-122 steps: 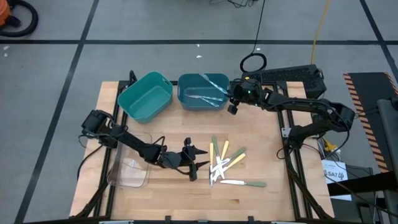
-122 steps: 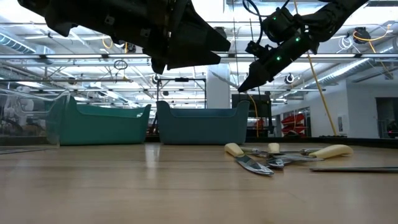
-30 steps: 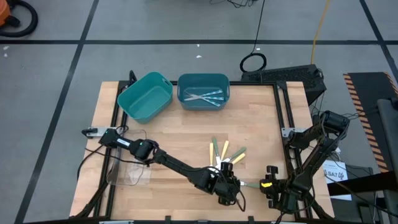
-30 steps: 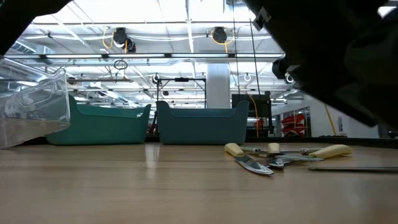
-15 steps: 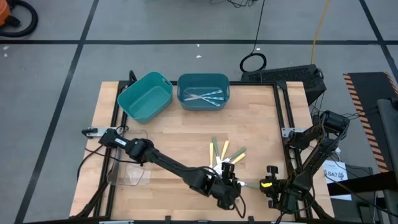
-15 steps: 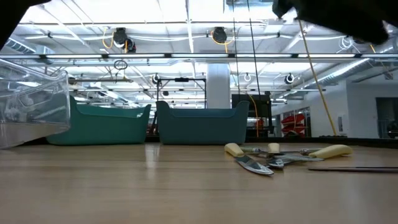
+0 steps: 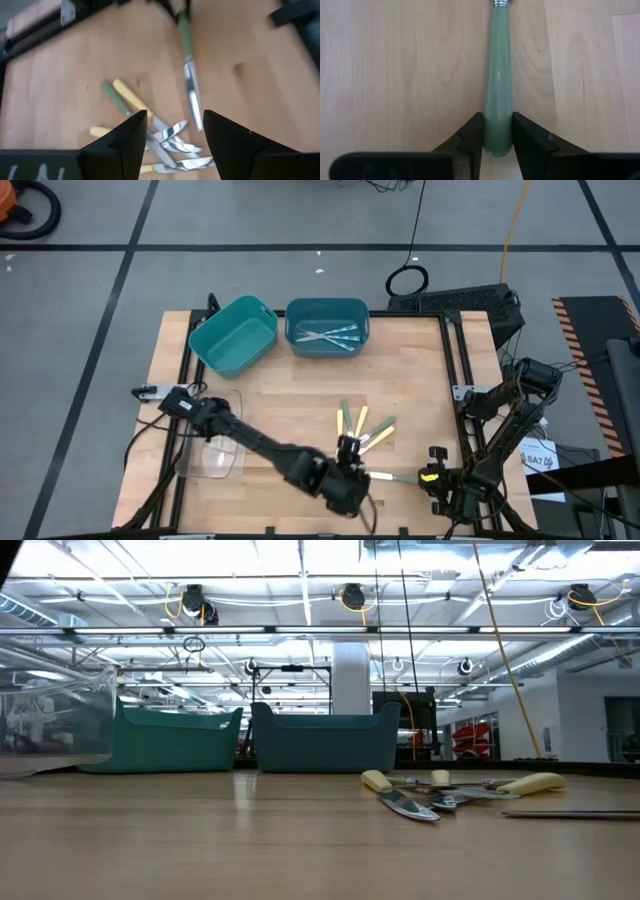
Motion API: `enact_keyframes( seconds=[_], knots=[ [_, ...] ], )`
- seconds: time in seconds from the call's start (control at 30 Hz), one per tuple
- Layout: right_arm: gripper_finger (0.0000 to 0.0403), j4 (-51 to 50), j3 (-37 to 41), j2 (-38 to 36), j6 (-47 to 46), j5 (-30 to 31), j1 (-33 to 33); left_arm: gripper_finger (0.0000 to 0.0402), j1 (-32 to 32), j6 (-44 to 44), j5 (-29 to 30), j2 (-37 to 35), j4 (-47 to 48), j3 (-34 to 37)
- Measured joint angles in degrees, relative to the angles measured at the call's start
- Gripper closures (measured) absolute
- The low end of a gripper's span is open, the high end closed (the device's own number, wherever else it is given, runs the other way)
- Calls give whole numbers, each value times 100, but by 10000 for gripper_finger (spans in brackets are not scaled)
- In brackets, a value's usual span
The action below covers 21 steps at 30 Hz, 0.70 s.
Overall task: Sort silverware by color (type)
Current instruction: Put the bottom green table knife into the green bin
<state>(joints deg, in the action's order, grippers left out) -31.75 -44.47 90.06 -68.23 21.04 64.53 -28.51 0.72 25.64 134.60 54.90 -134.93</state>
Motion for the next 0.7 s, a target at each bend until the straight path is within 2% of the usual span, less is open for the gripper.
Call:
enact_keyframes(
  seconds=[0.4,0.5,0.63,0.7],
  knots=[
    [320,55,2,4,36,103,0,199,-746,18,1215,-1281,623,-8],
    [320,65,2,4,130,118,0,199,-798,156,1482,-1413,1240,-11],
    [320,83,2,4,165,125,0,199,-704,959,2042,-1532,2314,-4],
    [320,83,2,4,197,129,0,199,-642,1285,2142,-1577,2686,-8]
  ],
)
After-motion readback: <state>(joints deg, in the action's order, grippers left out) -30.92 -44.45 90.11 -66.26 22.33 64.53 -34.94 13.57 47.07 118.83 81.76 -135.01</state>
